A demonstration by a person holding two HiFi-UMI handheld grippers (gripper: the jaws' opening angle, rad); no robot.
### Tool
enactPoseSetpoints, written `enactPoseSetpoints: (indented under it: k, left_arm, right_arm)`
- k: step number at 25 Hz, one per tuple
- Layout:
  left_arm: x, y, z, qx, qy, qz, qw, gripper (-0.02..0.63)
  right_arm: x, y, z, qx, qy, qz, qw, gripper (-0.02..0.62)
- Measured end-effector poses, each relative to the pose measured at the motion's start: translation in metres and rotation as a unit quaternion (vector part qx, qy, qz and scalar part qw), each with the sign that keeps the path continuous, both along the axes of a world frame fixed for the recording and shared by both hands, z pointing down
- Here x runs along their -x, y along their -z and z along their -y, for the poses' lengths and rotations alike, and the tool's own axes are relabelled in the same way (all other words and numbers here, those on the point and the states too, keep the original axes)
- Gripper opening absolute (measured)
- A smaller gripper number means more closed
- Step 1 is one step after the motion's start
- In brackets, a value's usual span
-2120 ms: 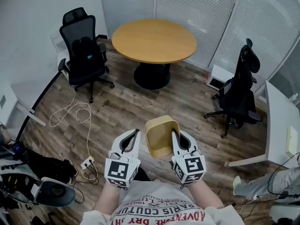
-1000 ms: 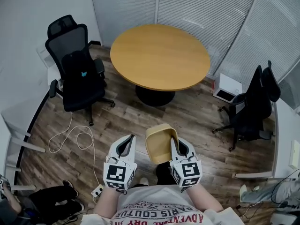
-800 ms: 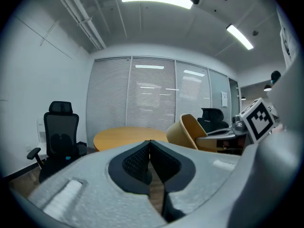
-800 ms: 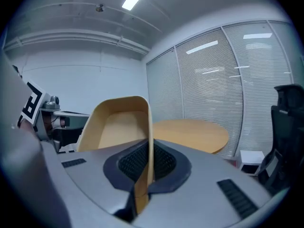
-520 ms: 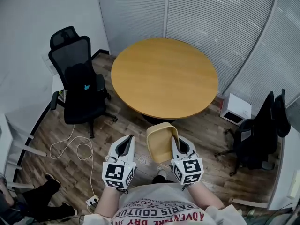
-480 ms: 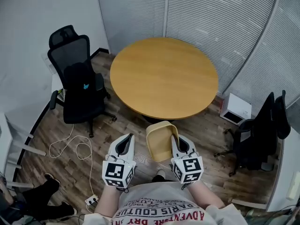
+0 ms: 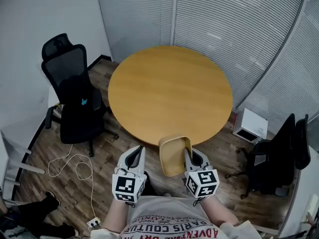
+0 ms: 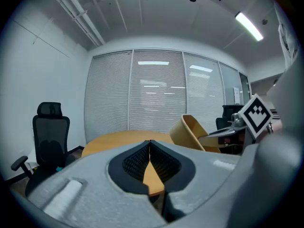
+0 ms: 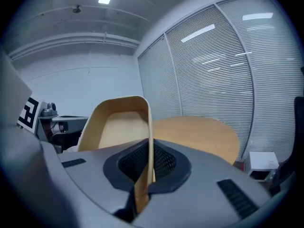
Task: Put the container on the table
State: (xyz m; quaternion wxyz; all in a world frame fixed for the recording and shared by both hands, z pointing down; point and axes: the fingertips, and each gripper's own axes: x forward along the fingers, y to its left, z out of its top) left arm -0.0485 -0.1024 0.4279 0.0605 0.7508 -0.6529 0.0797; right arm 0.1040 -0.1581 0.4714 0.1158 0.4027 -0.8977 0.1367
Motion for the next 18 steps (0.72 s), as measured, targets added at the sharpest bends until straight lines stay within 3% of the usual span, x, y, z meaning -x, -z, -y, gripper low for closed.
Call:
enactPoseSetpoints:
  k: [8, 18]
  left_arm:
    - [0.053, -0.006, 0.113, 0.006, -0.059, 0.002, 0.9982, 0.012]
    - [0.129, -0.011, 0.246, 0.025, -0.144, -0.004, 0.9893, 0.012]
  right_arm:
    - [0.036, -0.008, 0.091, 0.006, -0.062, -0.009, 0.998, 0.011]
    - [0.102, -0.013, 0.205, 0.024, -0.148, -0.019, 0.989, 0.011]
